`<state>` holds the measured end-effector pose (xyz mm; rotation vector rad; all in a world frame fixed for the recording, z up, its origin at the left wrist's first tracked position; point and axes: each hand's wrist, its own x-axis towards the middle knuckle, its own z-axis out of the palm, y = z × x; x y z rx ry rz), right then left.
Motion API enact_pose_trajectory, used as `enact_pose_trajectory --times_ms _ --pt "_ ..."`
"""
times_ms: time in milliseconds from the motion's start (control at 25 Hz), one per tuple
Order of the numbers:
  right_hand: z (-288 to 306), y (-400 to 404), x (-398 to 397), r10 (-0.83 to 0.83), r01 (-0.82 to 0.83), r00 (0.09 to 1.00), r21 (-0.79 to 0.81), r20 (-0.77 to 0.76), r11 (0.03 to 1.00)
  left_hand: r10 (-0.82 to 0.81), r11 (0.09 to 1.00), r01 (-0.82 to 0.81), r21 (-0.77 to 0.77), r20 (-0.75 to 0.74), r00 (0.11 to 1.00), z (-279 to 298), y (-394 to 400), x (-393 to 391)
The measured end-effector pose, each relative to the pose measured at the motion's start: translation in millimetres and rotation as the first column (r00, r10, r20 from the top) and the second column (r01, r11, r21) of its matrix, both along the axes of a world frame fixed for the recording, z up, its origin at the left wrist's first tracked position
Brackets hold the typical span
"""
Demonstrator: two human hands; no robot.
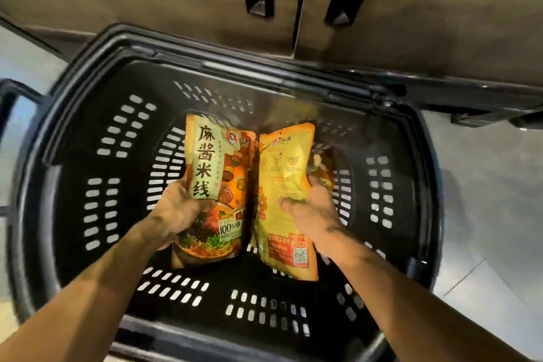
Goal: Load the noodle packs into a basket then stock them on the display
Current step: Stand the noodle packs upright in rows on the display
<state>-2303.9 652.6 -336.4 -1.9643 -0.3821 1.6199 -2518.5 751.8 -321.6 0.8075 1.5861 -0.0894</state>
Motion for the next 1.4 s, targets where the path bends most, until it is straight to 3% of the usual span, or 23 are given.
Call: enact_pose_trajectory --times_ms 120,280,320,520,560,600,880,1120,1400 --pt "70 -2 14 0.043 -0.039 0.998 0.09 -0.043 0.995 0.09 0.995 -0.093 0.044 0.079 0.993 61 -7 -11" --pt "218 -4 44 0.082 -0.07 0.996 0.233 -0.043 0.97 0.153 0.97 -0.184 0.159 0.187 0.97 212 -5 -7" --pt "227 -8 47 0.084 -0.075 0.996 0.25 -0.026 0.965 0.164 0.964 -0.204 0.17 0.223 0.961 221 -10 -7" --pt "438 1 91 -0.079 0.064 0.996 0.355 0.029 0.933 0.205 0.882 -0.321 0.344 0.334 0.92 431 8 20" --pt "486 4 105 -0.094 0.068 0.994 0.39 0.047 0.918 0.195 0.864 -0.33 0.379 0.353 0.915 481 15 32" --pt "495 8 109 -0.098 0.066 0.994 0.416 0.056 0.907 0.176 0.855 -0.328 0.402 0.369 0.913 487 18 41" --pt "722 12 192 -0.211 0.117 0.976 0.682 0.056 0.722 0.047 0.697 -0.363 0.618 0.466 0.883 721 23 128" --pt "820 -12 268 -0.289 0.111 0.953 0.791 0.086 0.601 0.038 0.555 -0.491 0.672 0.569 0.821 824 -27 214" --pt "868 -59 365 -0.426 0.107 0.891 0.838 0.158 0.534 -0.051 0.571 -0.462 0.679 0.591 0.805 850 -41 313"
